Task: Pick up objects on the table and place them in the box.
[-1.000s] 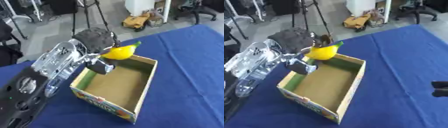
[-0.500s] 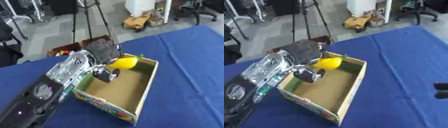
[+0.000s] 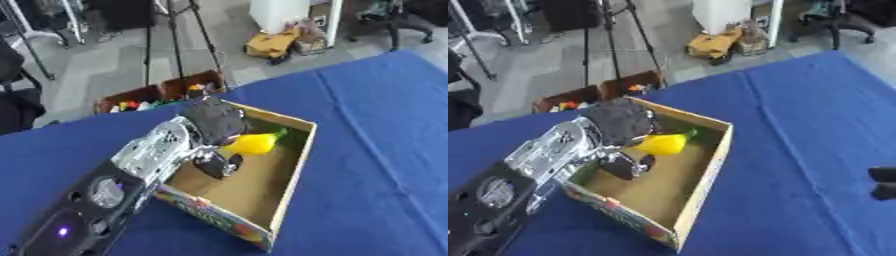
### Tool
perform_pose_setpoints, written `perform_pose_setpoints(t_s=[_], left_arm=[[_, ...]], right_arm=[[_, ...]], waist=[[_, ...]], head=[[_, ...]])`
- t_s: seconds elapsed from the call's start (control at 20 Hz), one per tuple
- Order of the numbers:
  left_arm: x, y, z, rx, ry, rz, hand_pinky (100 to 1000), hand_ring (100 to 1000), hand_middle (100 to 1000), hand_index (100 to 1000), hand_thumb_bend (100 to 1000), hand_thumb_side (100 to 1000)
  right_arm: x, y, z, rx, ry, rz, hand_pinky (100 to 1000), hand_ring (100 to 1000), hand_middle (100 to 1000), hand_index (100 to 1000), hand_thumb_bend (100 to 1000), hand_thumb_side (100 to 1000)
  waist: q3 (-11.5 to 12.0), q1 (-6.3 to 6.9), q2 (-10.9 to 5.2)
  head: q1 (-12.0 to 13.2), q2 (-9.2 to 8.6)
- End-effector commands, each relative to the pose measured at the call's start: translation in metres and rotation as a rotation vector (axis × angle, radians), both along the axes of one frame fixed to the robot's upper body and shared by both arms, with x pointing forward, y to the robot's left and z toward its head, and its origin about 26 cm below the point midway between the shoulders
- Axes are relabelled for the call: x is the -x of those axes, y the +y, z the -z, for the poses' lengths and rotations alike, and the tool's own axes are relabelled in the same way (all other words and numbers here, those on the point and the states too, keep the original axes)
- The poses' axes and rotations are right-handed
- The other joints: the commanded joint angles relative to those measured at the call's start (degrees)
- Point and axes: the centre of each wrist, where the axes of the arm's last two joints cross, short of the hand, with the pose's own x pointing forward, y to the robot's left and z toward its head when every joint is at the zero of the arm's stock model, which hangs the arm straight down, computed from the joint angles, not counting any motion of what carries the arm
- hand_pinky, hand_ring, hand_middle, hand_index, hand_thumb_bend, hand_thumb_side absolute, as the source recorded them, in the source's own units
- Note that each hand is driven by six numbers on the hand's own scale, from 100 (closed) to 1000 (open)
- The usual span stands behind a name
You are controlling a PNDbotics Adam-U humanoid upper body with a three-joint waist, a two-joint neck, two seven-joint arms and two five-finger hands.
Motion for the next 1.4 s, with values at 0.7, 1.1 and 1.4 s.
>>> perform_pose_setpoints(t_s=[0.7, 1.1, 1.4], left_arm=[[-0.001, -0.004, -0.002, -0.107, 0.036, -0.052, 923, 973, 917, 934, 151, 578], [0.005, -0.003, -0.01, -0.081, 0.019, -0.07, 911, 962, 884, 922, 176, 637], [0.044, 0.018, -0.052, 0.211, -0.111, 0.04, 775, 866, 804, 884, 100, 673]], right_arm=[[0.001, 0.001, -0.005, -0.035, -0.095, -0.06, 618, 677, 490, 688, 100, 953], [0.002, 0.001, -0.005, -0.036, -0.093, -0.063, 618, 677, 490, 685, 100, 953], [0.003, -0.001, -0.003, -0.038, -0.089, -0.051, 618, 678, 490, 684, 100, 954]], waist=[[-0.42, -0.97, -0.96], [-0.36, -1.15, -1.2], [0.55, -1.31, -1.39]], head=[[0.33, -0.91], [0.38, -1.13], [-0.31, -0.62]])
